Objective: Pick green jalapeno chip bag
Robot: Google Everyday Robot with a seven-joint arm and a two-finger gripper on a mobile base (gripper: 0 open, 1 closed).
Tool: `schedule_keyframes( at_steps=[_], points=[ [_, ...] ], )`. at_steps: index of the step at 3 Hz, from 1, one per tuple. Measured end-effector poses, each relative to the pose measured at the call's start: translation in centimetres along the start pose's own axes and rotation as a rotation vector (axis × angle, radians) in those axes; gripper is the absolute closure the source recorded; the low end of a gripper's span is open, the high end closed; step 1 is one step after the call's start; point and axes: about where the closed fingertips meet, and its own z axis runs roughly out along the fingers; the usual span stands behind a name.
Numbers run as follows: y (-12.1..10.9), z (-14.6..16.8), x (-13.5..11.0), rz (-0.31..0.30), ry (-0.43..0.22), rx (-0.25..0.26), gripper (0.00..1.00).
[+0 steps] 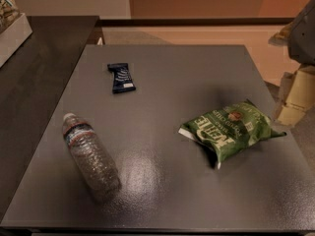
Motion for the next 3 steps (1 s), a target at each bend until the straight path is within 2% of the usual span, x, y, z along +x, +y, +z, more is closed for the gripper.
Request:
schedule_keyframes(
  at_steps=[1, 3],
  points=[
    [0.0, 0.0, 0.0, 0.0, 0.0, 0.0, 0.0],
    [0.8, 4.3, -0.3, -0.085, 0.019, -0.1, 0.0]
  ],
)
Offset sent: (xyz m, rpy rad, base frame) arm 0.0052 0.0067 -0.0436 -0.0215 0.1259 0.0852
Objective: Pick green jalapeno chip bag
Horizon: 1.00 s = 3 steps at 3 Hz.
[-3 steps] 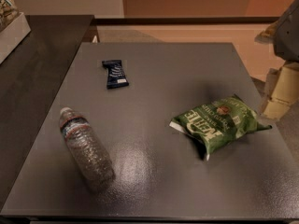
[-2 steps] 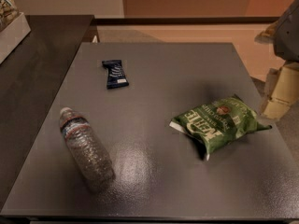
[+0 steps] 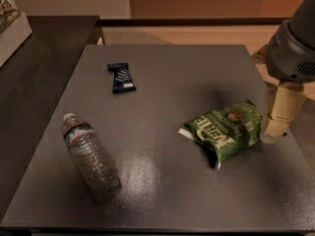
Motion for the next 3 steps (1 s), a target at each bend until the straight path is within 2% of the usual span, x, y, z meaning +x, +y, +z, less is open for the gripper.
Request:
schedule_keyframes(
  at_steps=[2, 3],
  points=[
    [1.3, 4.9, 0.0, -0.042, 0.01, -0.093, 0.0],
    [2.0, 7.1, 0.2, -0.062, 0.019, -0.093, 0.0]
  ],
)
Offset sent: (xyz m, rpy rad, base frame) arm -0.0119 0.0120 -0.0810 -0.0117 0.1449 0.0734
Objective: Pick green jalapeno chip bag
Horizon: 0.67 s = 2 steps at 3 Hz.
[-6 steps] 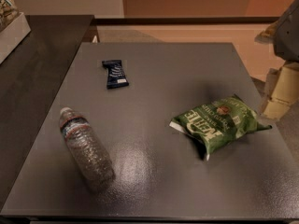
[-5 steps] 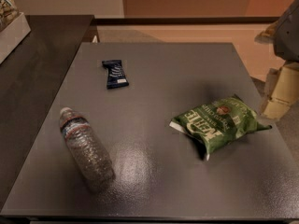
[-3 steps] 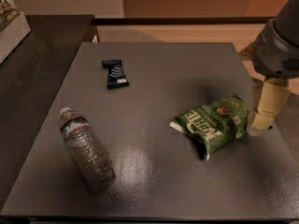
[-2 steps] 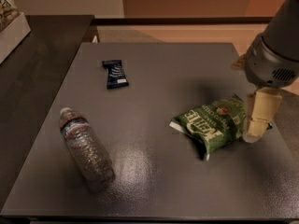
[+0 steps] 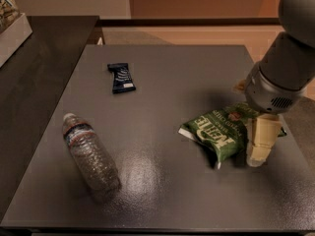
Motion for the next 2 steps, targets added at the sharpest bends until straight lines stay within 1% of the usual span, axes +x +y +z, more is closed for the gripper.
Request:
schedule_keyframes(
  at_steps=[1, 2],
  points=[
    [0.03, 1.67, 0.11, -0.011, 0.006, -0.007, 0.18],
    [-0.11, 2.51, 0.26, -0.013, 0.01, -0.009, 0.41]
  ],
)
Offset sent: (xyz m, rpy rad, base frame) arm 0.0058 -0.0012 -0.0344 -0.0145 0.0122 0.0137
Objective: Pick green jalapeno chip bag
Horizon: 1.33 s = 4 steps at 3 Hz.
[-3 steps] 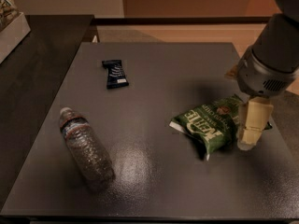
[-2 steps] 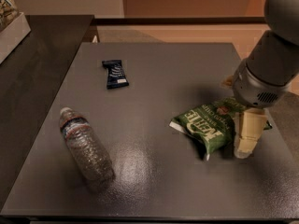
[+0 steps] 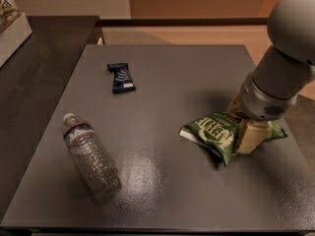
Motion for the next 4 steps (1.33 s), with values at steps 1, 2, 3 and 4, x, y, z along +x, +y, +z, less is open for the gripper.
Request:
schedule_keyframes(
  at_steps=[1, 2, 3, 4],
  points=[
    [-0.4, -0.3, -0.1, 0.001, -0.002, 0.003, 0.64],
    [-1.2, -2.4, -1.0, -0.014, -0.017, 0.027, 0.87],
    [-2.3, -5.3, -2.2, -0.034, -0.033, 0.058, 1.0],
    [-3.2, -8.3, -3.4, -0.061, -0.058, 0.086, 1.0]
  ],
)
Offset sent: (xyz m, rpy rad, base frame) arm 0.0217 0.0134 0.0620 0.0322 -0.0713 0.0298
